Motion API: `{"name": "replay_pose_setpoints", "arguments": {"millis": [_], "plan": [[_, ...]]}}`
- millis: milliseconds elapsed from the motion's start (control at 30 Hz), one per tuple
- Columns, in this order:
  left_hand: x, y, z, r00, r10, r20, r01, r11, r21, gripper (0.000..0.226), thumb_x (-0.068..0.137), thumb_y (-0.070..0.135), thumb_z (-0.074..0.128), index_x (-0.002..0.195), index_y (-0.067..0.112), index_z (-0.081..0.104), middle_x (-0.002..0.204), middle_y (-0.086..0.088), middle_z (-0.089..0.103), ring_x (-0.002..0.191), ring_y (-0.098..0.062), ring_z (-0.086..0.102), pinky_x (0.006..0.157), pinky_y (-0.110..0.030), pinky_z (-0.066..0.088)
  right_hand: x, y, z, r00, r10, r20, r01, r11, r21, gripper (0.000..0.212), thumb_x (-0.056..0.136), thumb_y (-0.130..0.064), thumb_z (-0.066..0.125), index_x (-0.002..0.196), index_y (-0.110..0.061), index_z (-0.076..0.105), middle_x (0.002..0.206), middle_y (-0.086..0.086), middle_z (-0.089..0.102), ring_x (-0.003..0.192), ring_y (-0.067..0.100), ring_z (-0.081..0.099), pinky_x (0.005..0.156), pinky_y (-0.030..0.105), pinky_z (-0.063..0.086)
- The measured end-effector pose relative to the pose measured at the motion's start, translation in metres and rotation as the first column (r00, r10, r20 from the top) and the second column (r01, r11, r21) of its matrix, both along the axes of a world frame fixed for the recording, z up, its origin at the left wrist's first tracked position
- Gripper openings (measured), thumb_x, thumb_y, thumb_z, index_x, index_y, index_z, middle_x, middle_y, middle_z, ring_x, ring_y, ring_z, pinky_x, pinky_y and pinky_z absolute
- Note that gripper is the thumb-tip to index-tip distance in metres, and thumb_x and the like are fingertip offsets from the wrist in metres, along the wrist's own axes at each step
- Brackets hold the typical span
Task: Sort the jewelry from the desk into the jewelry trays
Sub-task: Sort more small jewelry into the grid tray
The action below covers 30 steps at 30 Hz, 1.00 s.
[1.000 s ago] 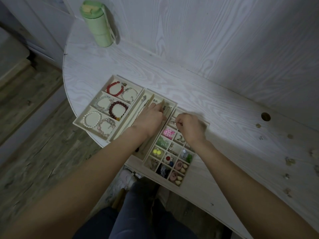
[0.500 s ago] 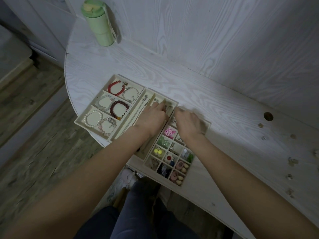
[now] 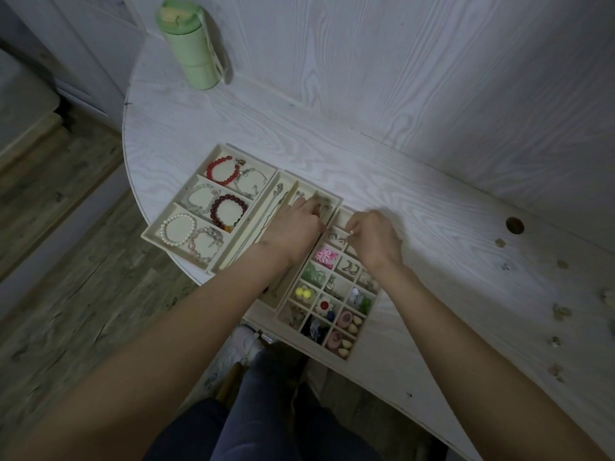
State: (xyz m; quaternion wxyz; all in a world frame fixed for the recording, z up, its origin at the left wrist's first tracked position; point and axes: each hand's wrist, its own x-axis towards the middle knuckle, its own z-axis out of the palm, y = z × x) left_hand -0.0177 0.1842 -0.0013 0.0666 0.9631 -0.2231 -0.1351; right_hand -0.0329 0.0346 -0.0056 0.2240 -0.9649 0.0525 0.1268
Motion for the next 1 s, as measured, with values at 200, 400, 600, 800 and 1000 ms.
{"name": "replay_pose_setpoints", "arguments": {"millis": [200, 400, 600, 800, 1000], "plan": [[-0.001, 0.001, 0.000, 1.000, -0.001, 0.000, 0.001, 1.000, -0.010, 0.042, 0.089, 0.004, 0.056, 0.127, 0.021, 0.060, 0.141, -0.005, 0.038, 0.127, -0.022, 0.034, 0.108, -0.036, 0.031, -0.002, 0.009, -0.008, 0.998, 0.056, -0.009, -0.056, 0.987, -0.153, 0.012, 0.090, -0.009, 0.060, 0.085, -0.010, 0.070, 0.100, 0.004, 0.062, 0.080, 0.020, 0.062, 0.062, 0.032, 0.054], [-0.001, 0.002, 0.004, 1.000, -0.011, 0.004, 0.011, 1.000, -0.014, 0.044, 0.091, 0.002, 0.050, 0.129, 0.021, 0.058, 0.141, -0.006, 0.038, 0.128, -0.023, 0.034, 0.107, -0.036, 0.031, 0.000, 0.020, -0.007, 0.997, 0.072, -0.015, -0.073, 0.947, -0.313, 0.014, 0.089, -0.001, 0.057, 0.080, -0.008, 0.065, 0.082, 0.006, 0.062, 0.064, 0.017, 0.053, 0.054, 0.029, 0.045], [0.001, 0.002, 0.005, 0.999, -0.025, 0.021, 0.025, 1.000, -0.009, 0.041, 0.089, 0.001, 0.051, 0.124, 0.020, 0.063, 0.142, -0.006, 0.038, 0.126, -0.022, 0.036, 0.107, -0.037, 0.033, -0.001, 0.023, -0.001, 0.991, 0.134, -0.017, -0.132, 0.936, -0.327, 0.012, 0.087, 0.003, 0.055, 0.087, -0.005, 0.064, 0.087, 0.008, 0.053, 0.070, 0.019, 0.047, 0.058, 0.028, 0.037], [0.002, 0.001, 0.004, 0.999, -0.029, 0.021, 0.029, 1.000, -0.010, 0.040, 0.089, 0.003, 0.054, 0.123, 0.022, 0.063, 0.140, -0.005, 0.041, 0.125, -0.021, 0.037, 0.107, -0.037, 0.033, -0.001, 0.021, -0.004, 0.988, 0.155, -0.014, -0.151, 0.931, -0.331, 0.008, 0.088, 0.000, 0.058, 0.089, -0.006, 0.064, 0.096, 0.009, 0.058, 0.072, 0.018, 0.046, 0.059, 0.026, 0.036], [0.002, 0.001, 0.003, 0.999, -0.031, 0.034, 0.031, 0.999, -0.015, 0.040, 0.088, 0.001, 0.054, 0.122, 0.020, 0.063, 0.143, -0.005, 0.037, 0.128, -0.021, 0.034, 0.108, -0.037, 0.032, -0.001, 0.018, -0.010, 0.990, 0.140, 0.002, -0.132, 0.941, -0.312, 0.005, 0.090, -0.008, 0.062, 0.088, -0.007, 0.066, 0.098, 0.009, 0.060, 0.074, 0.017, 0.048, 0.060, 0.025, 0.038]]}}
